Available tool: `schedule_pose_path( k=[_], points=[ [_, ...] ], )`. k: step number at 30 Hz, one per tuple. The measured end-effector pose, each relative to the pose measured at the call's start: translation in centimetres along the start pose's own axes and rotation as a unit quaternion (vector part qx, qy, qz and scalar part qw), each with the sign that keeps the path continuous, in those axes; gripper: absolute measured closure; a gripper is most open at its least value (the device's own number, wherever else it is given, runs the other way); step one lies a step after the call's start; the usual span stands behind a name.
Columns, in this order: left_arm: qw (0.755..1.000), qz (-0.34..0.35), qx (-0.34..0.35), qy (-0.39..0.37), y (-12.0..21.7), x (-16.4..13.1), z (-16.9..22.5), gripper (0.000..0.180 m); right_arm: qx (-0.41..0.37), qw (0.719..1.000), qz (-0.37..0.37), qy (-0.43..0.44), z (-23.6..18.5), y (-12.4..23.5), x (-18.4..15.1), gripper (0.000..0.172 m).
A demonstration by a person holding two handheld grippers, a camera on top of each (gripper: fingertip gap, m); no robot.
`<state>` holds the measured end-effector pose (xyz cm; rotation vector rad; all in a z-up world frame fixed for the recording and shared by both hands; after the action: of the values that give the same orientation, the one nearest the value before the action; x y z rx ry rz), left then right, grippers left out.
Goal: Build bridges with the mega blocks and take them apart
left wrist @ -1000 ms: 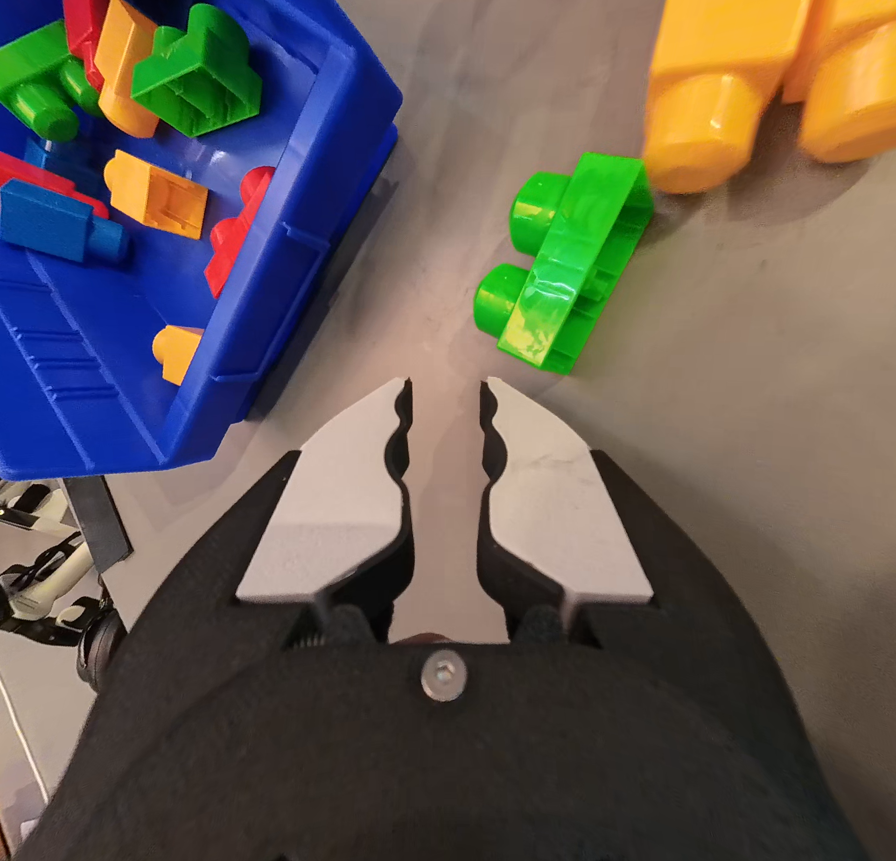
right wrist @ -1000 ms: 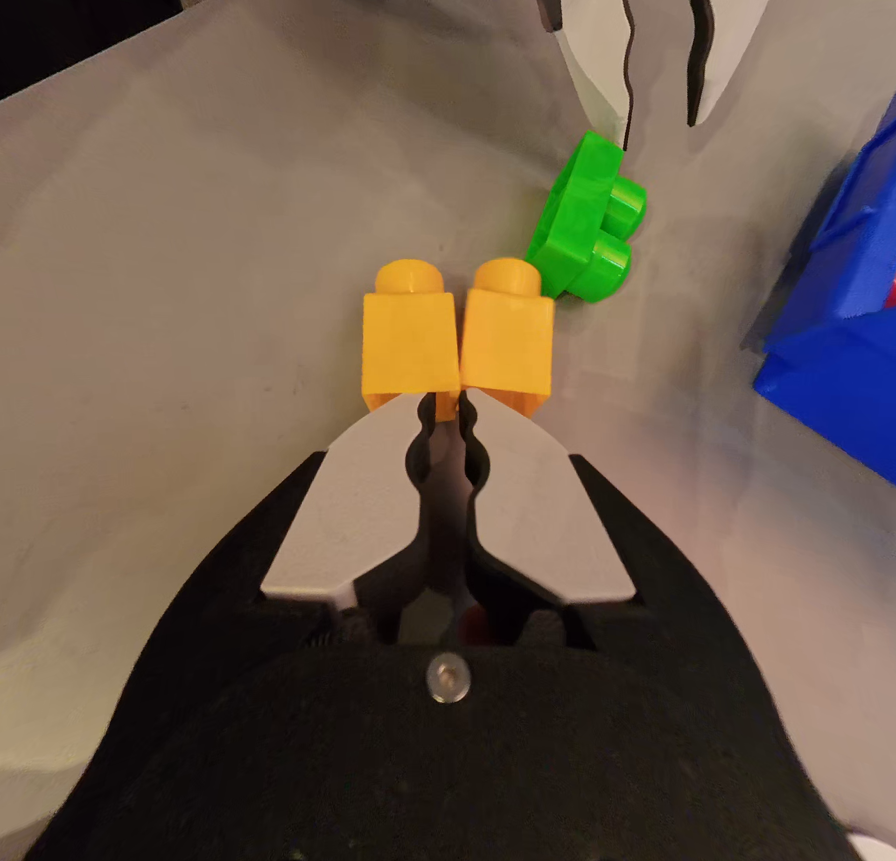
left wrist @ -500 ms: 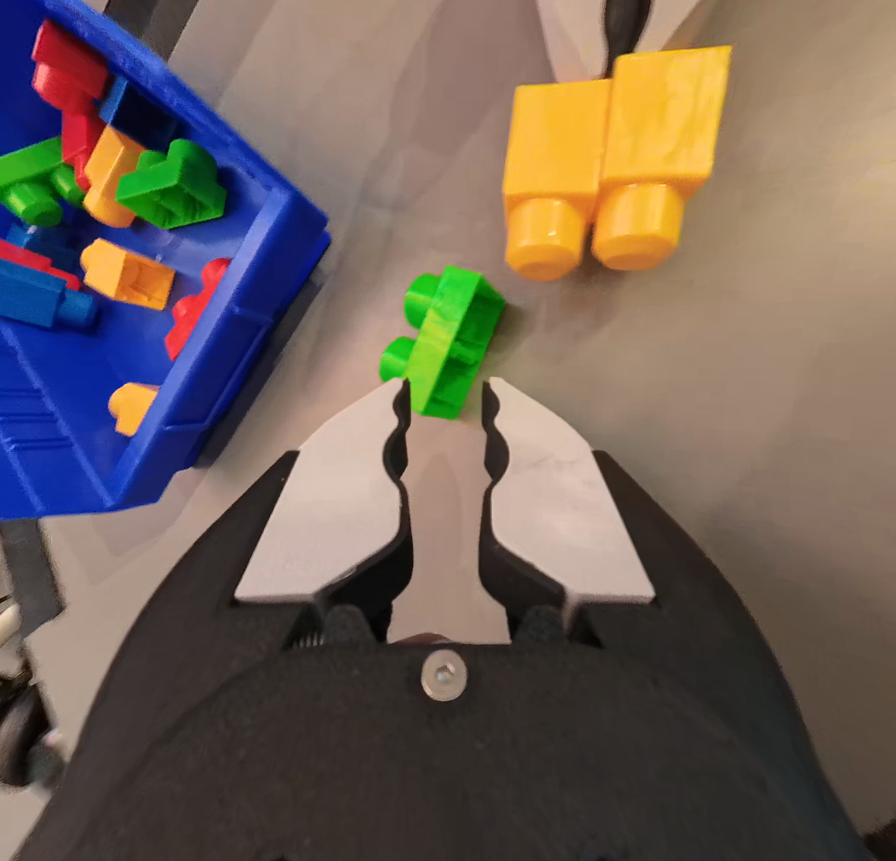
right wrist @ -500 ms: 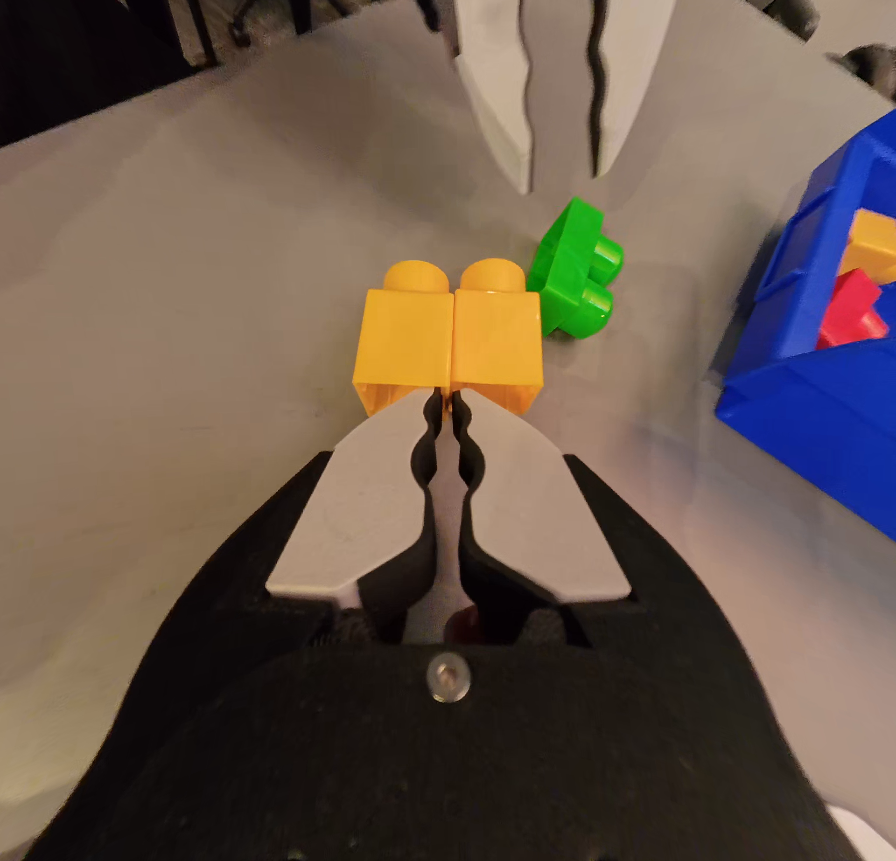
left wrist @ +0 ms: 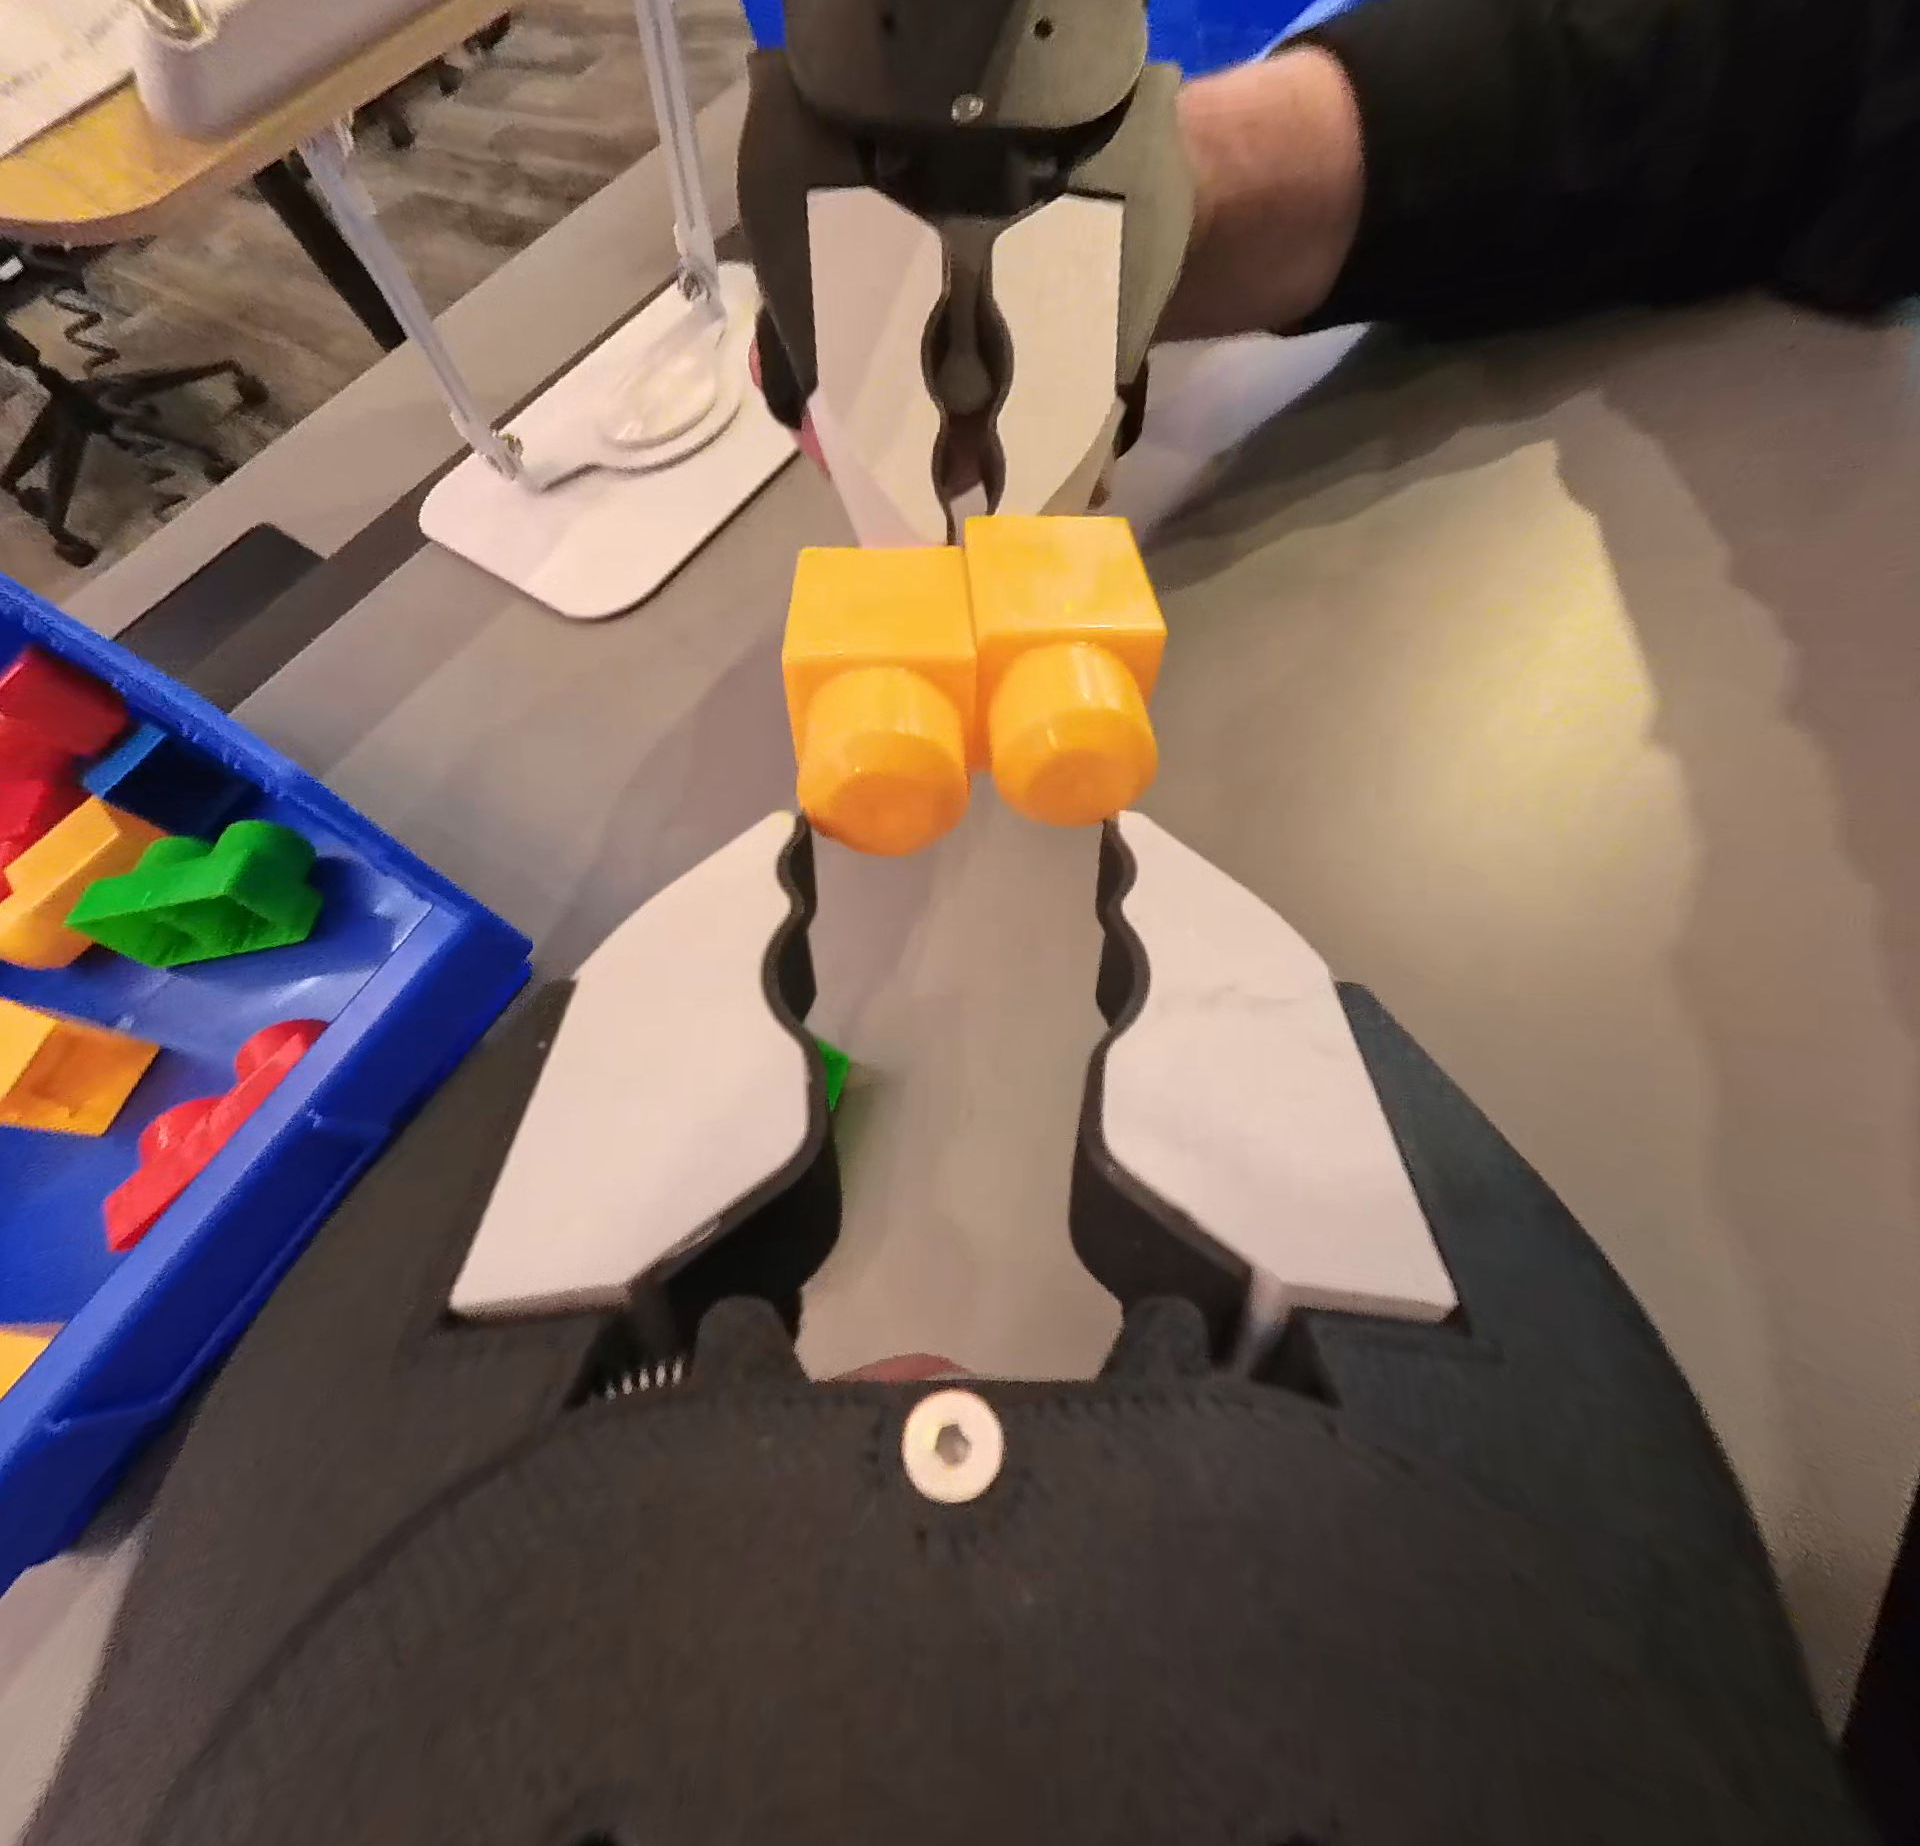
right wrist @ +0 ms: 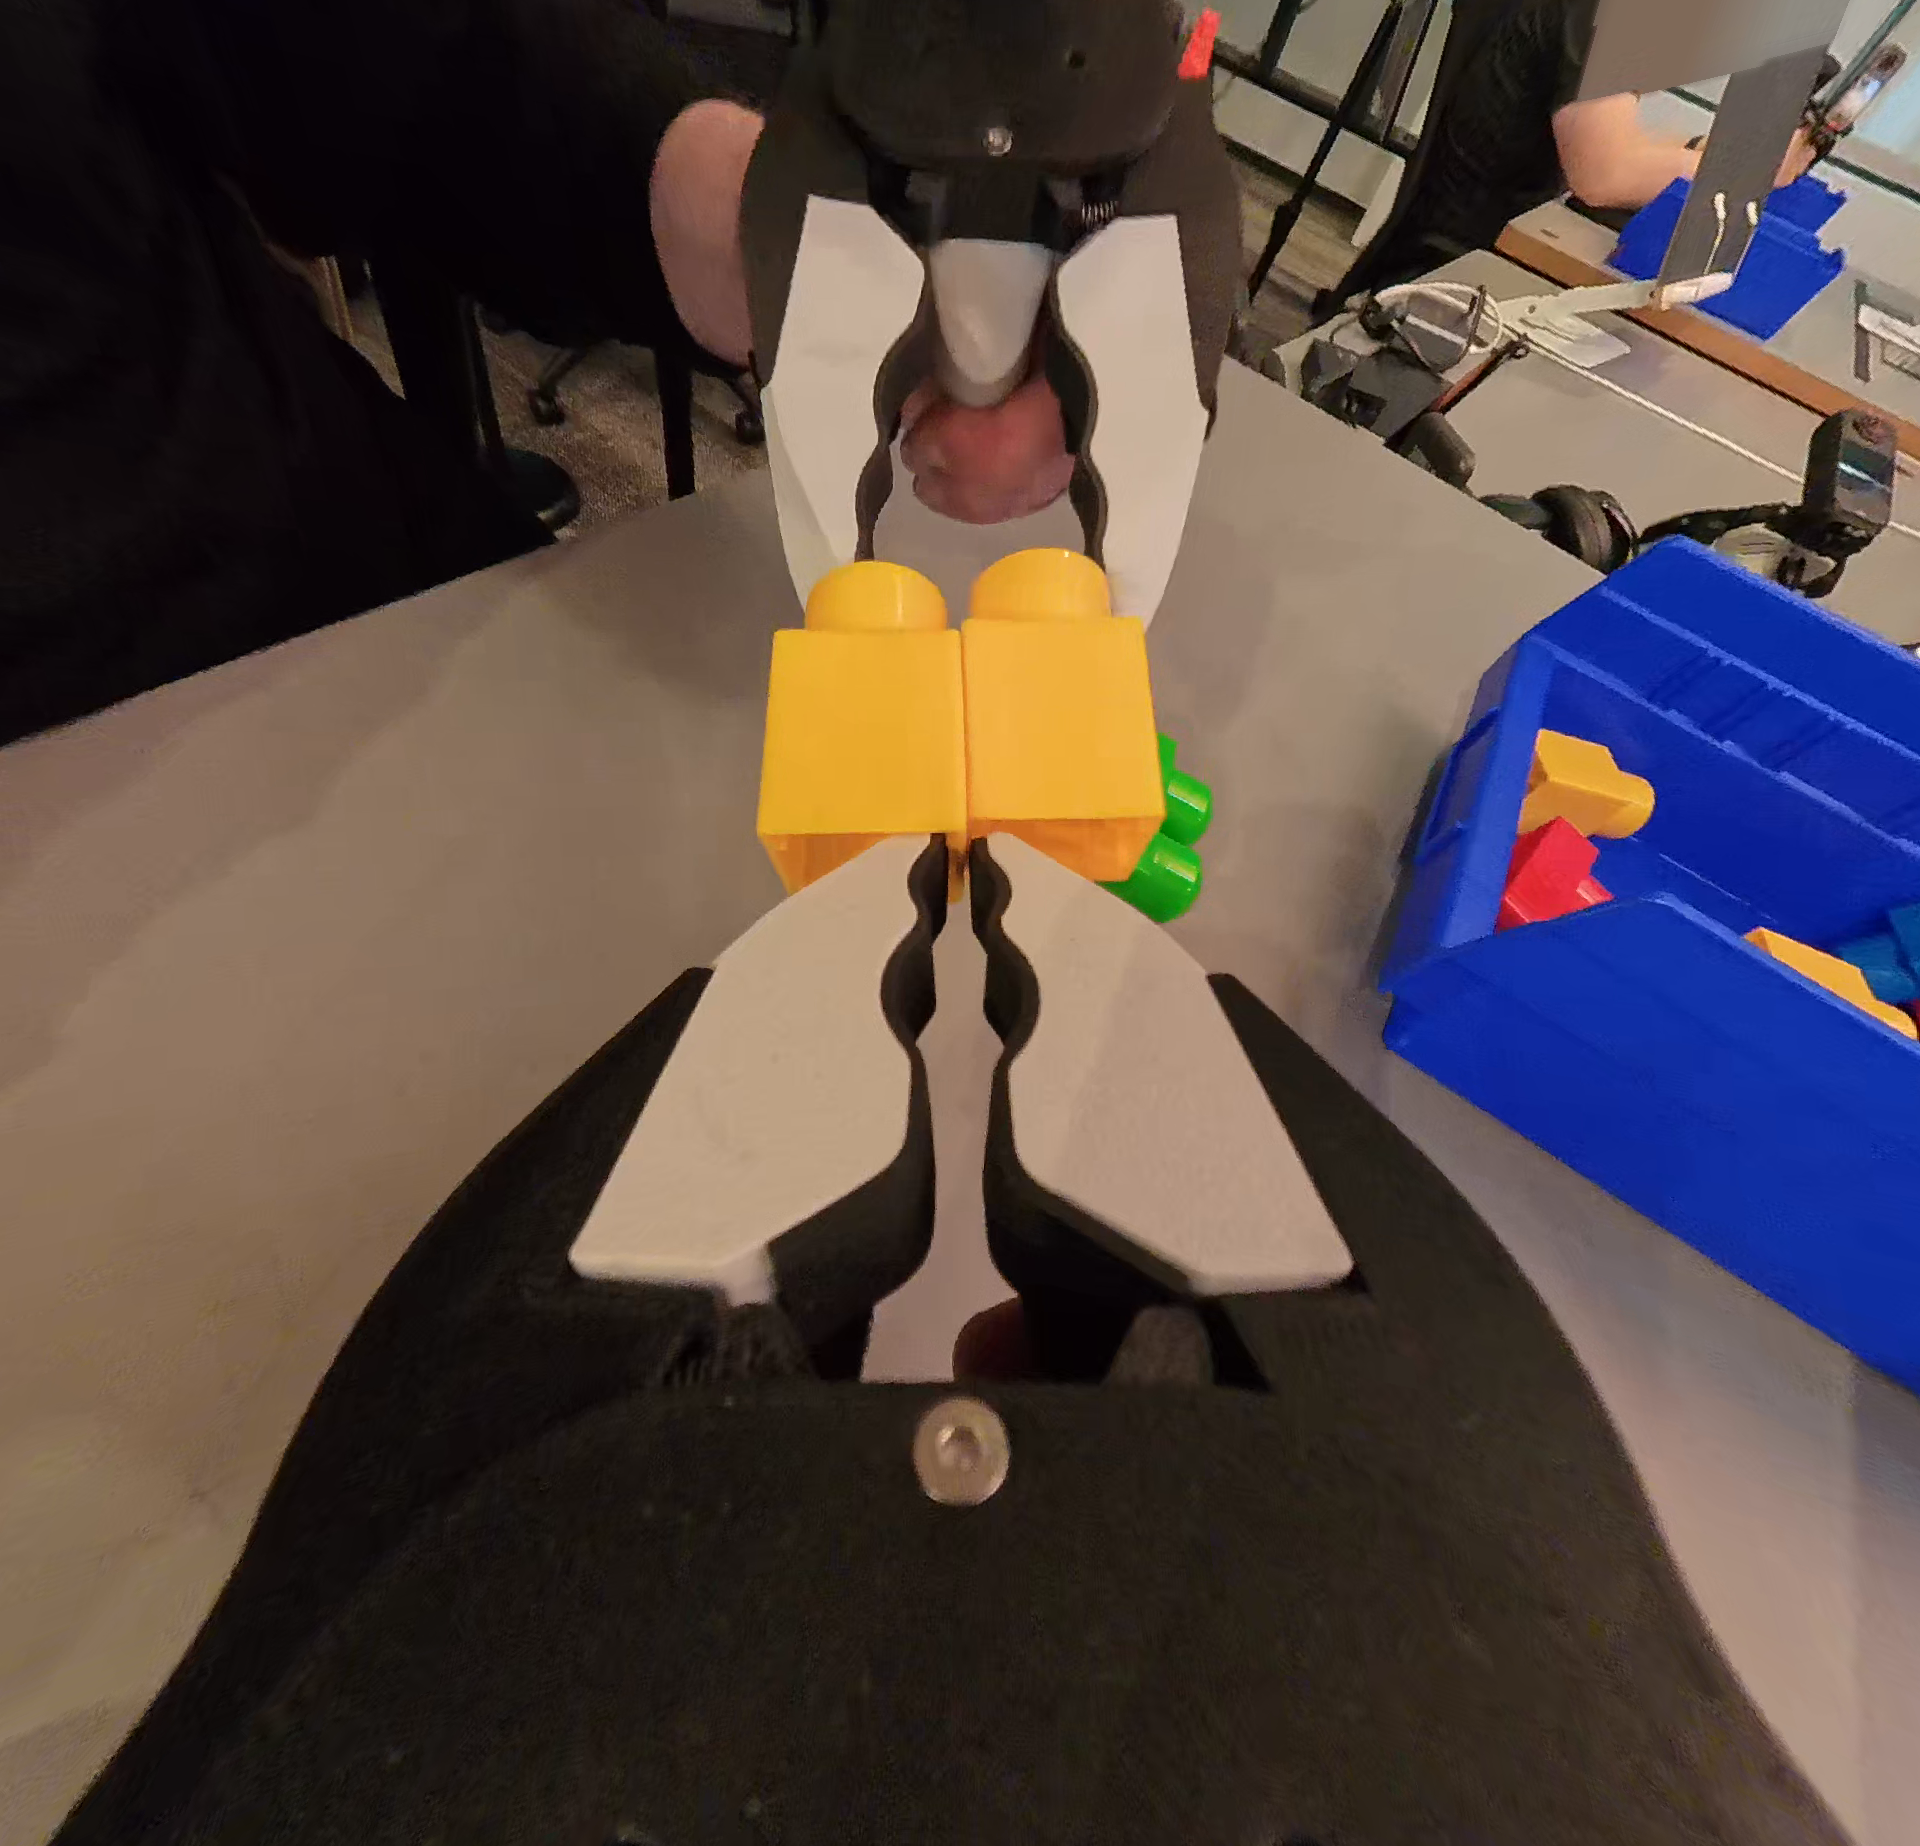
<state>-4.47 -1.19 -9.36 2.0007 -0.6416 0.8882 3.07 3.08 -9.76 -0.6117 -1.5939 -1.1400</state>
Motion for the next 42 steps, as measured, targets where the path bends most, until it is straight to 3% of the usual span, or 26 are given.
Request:
schedule_pose_path(
  k=[5, 10, 14, 18, 24, 31, 42],
  points=[
    [0.999, 0.035, -0.018, 0.017, 0.4, 0.5, -0.1, 0.128, 0.004, 1.0, 0.013, 0.002, -0.2, 0.1, 0.5, 0.168],
    [0.988, 0.134, -0.016, 0.074, 1.7, 1.4, -0.8, 0.121, -0.019, 1.0, 0.022, 0.002, 0.2, 0.5, 0.9, 0.168],
    [0.987, 0.136, 0.005, 0.087, 1.4, 1.4, -1.3, 0.118, -0.045, 0.999, 0.012, 0.022, 0.3, 0.5, 1.3, 0.168],
    [0.982, 0.158, 0.008, 0.105, 1.7, 1.4, -1.8, 0.128, -0.062, 0.997, 0.016, 0.035, 0.3, 0.7, 1.9, 0.168],
    [0.978, 0.175, 0.022, 0.112, 1.8, 1.5, -2.1, 0.129, -0.075, 0.996, 0.022, 0.037, 0.4, 0.6, 2.0, 0.168],
    [0.969, 0.2, 0.016, 0.145, 1.3, 1.2, -2.0, 0.129, -0.074, 0.995, 0.067, 0.021, 0.4, 0.9, 2.8, 0.167],
    [0.966, 0.208, 0.008, 0.153, 0.8, 1.1, -1.8, 0.132, -0.083, 0.993, 0.08, 0.033, 0.0, 0.6, 3.3, 0.168]
  ],
)
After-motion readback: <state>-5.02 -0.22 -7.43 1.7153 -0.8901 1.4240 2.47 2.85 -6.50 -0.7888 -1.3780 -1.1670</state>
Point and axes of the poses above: each gripper's, where its closed fingertips meet, y back along the fingers, x out of its top, z = x × y across the jaws, the point moved 3 cm from there along y, back along the fingers, and after that the axes turned 15 degrees about -y, right-handed, at the moved point
